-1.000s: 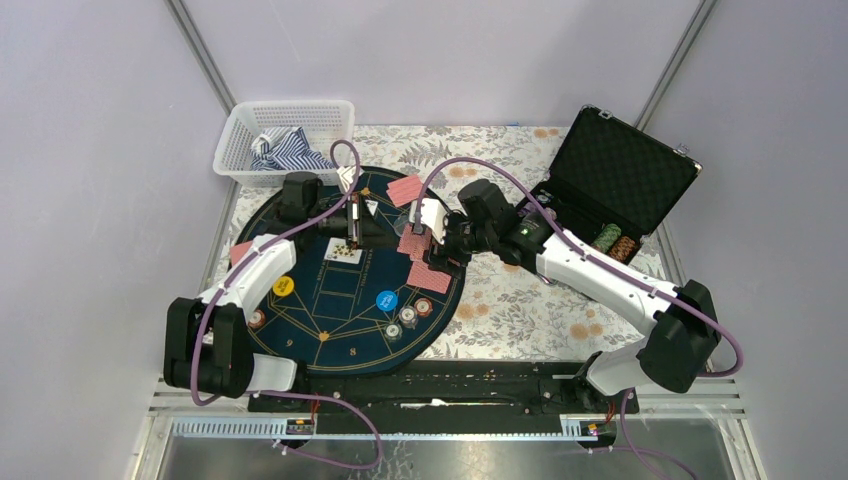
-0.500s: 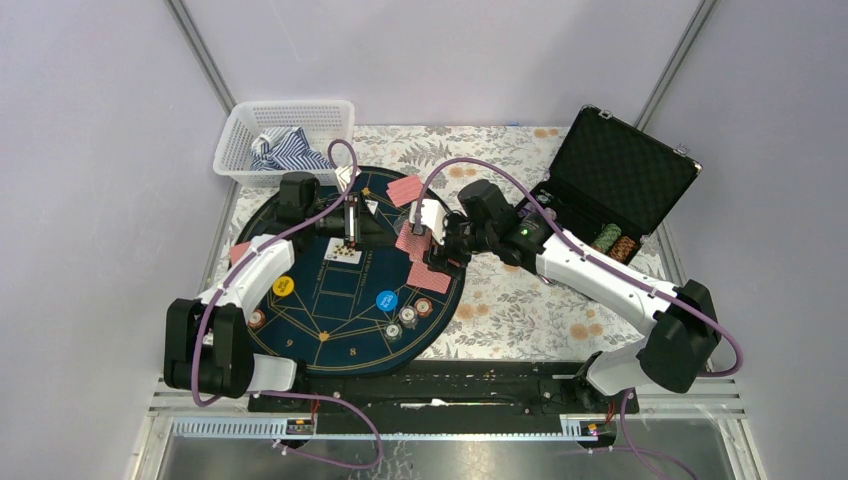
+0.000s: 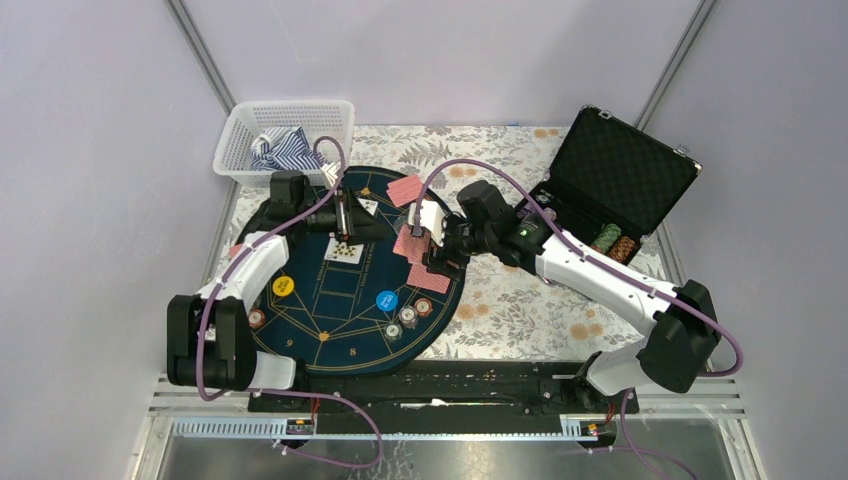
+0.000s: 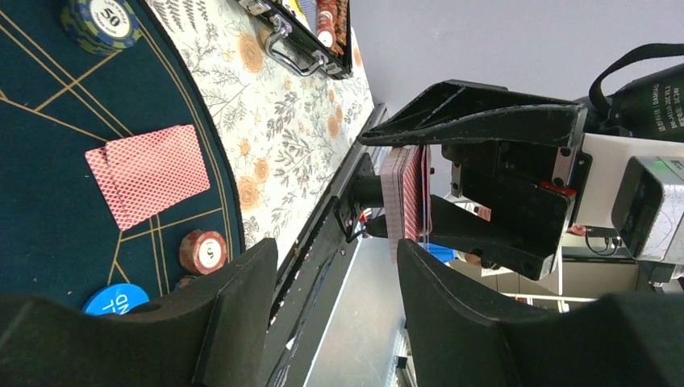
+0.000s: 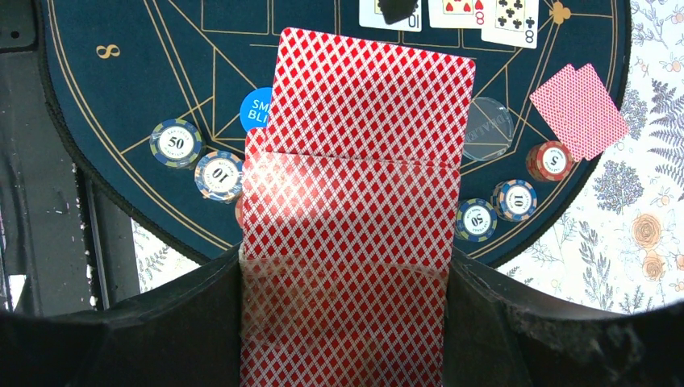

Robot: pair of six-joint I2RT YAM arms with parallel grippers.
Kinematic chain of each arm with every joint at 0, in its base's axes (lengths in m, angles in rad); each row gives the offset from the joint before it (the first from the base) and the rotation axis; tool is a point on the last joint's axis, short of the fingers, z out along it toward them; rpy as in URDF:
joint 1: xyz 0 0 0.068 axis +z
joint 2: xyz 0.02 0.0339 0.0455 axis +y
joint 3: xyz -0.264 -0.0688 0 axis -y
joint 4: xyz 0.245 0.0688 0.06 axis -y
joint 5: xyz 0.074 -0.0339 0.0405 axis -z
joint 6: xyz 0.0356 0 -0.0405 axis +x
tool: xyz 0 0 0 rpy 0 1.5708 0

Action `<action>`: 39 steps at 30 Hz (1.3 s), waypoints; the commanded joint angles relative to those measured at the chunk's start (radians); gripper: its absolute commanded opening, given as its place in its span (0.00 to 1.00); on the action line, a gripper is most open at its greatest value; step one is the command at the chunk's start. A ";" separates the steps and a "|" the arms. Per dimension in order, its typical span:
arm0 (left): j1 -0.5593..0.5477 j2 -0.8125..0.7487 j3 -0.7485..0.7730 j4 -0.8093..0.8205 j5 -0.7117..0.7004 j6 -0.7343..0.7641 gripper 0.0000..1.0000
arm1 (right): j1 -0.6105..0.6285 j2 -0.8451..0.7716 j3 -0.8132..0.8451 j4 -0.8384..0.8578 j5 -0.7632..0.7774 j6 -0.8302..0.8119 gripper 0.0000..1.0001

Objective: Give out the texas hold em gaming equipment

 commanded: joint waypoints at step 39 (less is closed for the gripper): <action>0.223 0.130 0.192 -0.730 -0.266 0.706 0.00 | 0.018 -0.036 0.005 0.050 0.018 0.001 0.11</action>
